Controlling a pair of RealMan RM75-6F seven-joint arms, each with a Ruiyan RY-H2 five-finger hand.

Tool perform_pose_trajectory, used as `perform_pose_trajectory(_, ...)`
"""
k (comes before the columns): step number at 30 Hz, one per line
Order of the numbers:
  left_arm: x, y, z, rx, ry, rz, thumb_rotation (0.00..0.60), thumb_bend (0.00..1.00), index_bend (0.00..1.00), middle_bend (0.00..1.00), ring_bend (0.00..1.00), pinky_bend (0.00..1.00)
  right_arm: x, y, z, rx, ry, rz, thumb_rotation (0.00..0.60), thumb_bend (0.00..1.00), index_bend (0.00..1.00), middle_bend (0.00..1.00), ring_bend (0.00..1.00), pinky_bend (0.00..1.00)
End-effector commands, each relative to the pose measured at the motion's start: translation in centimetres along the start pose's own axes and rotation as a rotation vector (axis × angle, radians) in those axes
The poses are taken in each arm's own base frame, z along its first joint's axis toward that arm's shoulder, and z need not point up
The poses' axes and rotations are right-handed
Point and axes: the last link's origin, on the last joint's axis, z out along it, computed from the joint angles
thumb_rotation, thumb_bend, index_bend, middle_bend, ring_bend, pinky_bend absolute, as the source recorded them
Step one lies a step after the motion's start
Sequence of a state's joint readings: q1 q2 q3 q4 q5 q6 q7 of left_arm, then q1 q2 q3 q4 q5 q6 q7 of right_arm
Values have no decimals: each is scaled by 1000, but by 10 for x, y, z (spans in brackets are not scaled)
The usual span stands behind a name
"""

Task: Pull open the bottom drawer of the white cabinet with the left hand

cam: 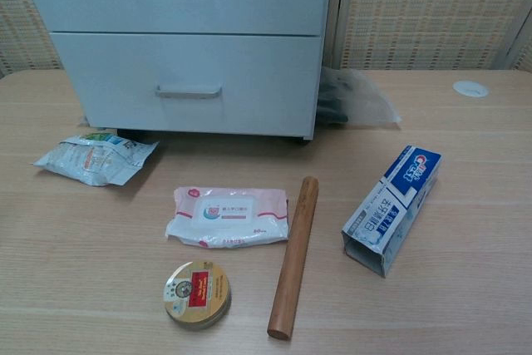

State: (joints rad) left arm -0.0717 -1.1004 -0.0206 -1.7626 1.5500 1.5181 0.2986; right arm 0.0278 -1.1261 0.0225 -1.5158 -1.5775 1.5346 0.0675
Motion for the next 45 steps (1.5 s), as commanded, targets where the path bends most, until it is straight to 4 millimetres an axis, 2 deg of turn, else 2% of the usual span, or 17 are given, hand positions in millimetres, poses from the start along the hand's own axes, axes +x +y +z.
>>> perform_pose_trajectory(1,0,0,0,-1,-1,0,600,381,165,206,175,182,1,0,0,0,1,1,600,176,216,222,162,148)
perform_pose_trajectory(15,1,3,6,-34,8,-5,600,380,174,206,178,182,11,-4,-5,10,32,3,600,176,216,222,161,148)
perform_pose_trajectory(22,8,9,20,-108,33,-7,600,381,183,218,220,186,19,-9,-5,32,46,13,600,176,216,222,162,148)
perform_pose_trajectory(24,12,13,27,-142,48,-27,600,380,189,240,245,221,22,-10,-5,34,52,10,600,176,216,222,162,148)
perform_pose_trajectory(27,17,21,38,-192,54,-73,600,380,197,321,331,346,25,-11,-5,39,60,7,600,176,216,222,162,148)
perform_pose_trajectory(29,22,29,49,-241,58,-108,600,381,204,456,460,538,27,-13,-5,44,63,15,600,176,216,222,162,148)
perform_pose_trajectory(31,25,39,60,-297,59,-136,600,381,213,537,534,696,28,-14,-6,49,62,22,600,176,216,222,162,148)
perform_pose_trajectory(36,26,63,88,-422,37,-136,600,380,251,666,661,961,31,-14,-8,43,68,15,600,176,216,222,162,147)
perform_pose_trajectory(39,24,78,104,-484,17,-119,600,412,264,755,745,1000,32,-13,-9,38,71,11,600,175,216,222,162,148)
perform_pose_trajectory(42,21,91,120,-525,-16,-97,600,501,270,865,846,1000,32,-12,-9,36,67,11,600,176,216,222,162,148)
perform_pose_trajectory(45,18,101,134,-534,-57,-77,600,562,259,911,889,1000,31,-12,-9,33,63,10,600,176,216,222,161,147)
